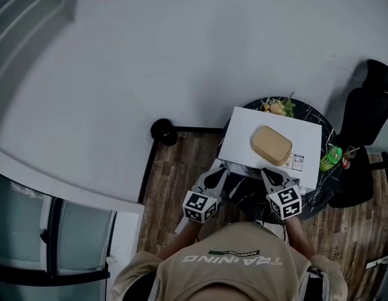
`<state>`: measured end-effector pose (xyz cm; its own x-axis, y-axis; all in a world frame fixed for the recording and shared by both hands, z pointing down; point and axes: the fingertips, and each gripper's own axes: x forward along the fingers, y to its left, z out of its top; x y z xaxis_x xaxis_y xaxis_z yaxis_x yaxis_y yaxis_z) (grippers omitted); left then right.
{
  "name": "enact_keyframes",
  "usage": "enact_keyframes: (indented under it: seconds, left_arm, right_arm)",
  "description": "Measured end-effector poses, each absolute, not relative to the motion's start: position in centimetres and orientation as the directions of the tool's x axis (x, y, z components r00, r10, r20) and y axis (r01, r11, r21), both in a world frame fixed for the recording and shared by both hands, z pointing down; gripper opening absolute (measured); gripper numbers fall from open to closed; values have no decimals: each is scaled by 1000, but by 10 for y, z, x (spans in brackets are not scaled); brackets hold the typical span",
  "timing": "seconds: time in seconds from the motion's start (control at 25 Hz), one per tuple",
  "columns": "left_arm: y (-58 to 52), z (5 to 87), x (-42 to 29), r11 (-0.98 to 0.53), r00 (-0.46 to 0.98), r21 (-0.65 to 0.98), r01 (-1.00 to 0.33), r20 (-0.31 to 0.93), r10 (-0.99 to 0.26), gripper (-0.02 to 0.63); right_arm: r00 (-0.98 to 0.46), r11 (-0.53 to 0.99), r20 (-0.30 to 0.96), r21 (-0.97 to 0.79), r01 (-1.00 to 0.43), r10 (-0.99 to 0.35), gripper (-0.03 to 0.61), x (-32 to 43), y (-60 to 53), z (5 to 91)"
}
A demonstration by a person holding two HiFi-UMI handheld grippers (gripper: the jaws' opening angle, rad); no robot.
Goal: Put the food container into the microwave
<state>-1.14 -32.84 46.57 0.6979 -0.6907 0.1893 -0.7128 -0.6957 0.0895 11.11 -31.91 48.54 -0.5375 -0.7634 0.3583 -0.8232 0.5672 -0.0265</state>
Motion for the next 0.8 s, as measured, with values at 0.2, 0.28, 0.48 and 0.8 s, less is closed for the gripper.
enact_keyframes:
  seconds: [0.2,0.28,0.48,0.8]
  left_arm:
    - [-336,461,-12,-696,697,77,-714,171,-696,3]
    - [-337,460,-10,-697,698,78,-713,166,-696,3]
    - [-343,449,-7,-694,698,81,-715,131,-704,3]
    - [-340,415,9,-731,733,61,-680,78,-676,3]
  right_arm:
    - [-534,553,302,-26,-832,-790,11,112,-329,471]
    - [-537,553,272,-22,-833,-798,11,113,-330,464]
    - [-528,536,200,-19,-844,-825,11,119,-336,446]
    - [-509,508,129,-40,-860,-851,9,131,-337,426]
